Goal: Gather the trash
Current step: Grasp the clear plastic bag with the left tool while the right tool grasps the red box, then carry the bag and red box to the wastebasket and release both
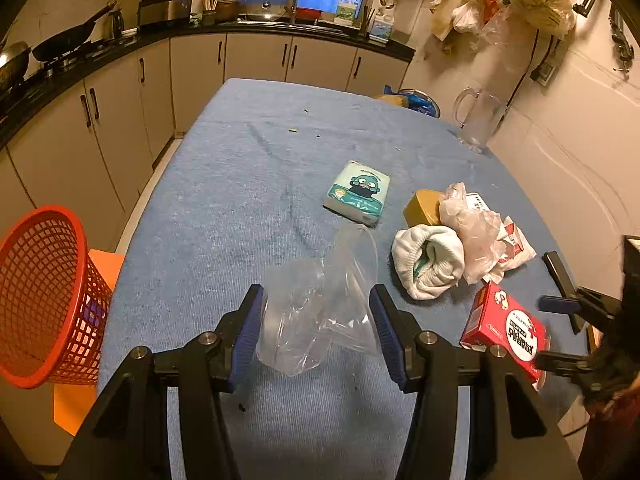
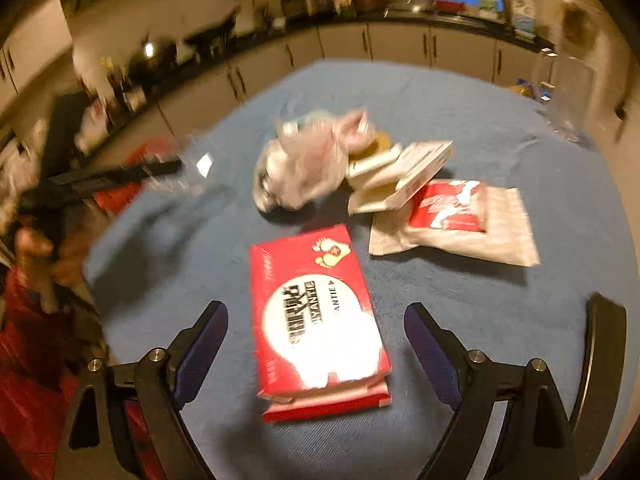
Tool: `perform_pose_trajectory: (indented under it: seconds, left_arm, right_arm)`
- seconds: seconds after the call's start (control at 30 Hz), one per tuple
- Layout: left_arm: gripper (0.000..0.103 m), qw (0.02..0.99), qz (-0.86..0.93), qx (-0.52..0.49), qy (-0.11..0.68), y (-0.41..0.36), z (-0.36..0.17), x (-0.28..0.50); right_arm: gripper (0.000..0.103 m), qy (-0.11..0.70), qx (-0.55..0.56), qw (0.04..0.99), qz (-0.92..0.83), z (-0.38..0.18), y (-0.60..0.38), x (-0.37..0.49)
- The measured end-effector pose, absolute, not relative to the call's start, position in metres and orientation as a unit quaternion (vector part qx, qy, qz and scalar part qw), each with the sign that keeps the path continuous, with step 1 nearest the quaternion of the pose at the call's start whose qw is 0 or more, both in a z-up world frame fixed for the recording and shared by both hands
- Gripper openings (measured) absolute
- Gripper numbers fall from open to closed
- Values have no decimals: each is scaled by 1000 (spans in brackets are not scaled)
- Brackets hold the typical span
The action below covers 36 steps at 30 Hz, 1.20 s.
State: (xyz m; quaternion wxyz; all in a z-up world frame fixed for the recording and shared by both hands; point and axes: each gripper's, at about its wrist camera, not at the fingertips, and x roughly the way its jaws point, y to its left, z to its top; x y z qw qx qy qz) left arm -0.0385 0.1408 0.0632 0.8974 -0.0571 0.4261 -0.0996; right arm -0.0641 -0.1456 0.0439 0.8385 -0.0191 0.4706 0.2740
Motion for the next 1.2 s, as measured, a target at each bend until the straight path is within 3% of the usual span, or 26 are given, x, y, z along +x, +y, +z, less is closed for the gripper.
perform_pose_trajectory:
  seconds: [0.2, 0.27, 0.63, 1.2]
  left_arm:
    - [53, 899, -104, -52, 423, 138, 62, -41]
    - [53, 899, -104, -50, 421, 137, 62, -43]
    - [53, 904, -115, -48, 409, 132, 62, -57]
    - [53, 925, -65, -59, 370, 180, 92, -86]
  right_arm:
    - [92, 493, -79, 821, 277, 23, -126, -58]
    - [77, 495, -86, 820, 273, 20, -123, -62]
    - [77, 435, -38, 867, 242, 56, -125, -83]
    - [77, 423, 15, 856, 297, 83, -75, -60]
